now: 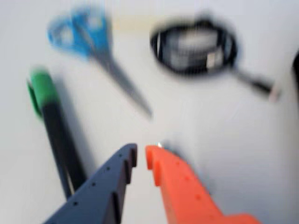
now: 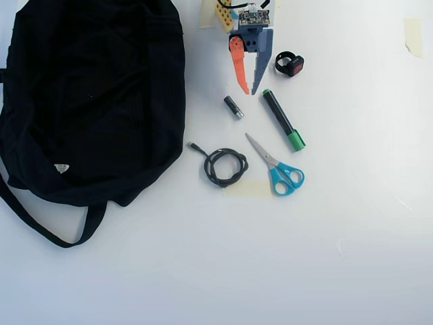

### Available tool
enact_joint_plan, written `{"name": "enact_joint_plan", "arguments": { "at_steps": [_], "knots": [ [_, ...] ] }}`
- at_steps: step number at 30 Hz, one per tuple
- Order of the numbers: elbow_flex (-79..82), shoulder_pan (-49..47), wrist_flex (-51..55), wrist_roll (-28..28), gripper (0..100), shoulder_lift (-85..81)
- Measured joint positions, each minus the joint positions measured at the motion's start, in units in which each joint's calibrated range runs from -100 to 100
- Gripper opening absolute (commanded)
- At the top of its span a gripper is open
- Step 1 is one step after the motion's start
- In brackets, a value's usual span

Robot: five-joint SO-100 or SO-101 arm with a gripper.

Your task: Put the bike light into the black bag

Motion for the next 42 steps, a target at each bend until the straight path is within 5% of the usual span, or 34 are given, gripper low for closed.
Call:
{"name": "enact_joint_plan", "arguments": {
  "at_steps": [13,42],
  "knots": [
    [-5.2,-1.2,-33.0,-0.2,2,13.3],
    [-75.2,-0.6,-34.5,0.1,2,80.8]
  ]
}}
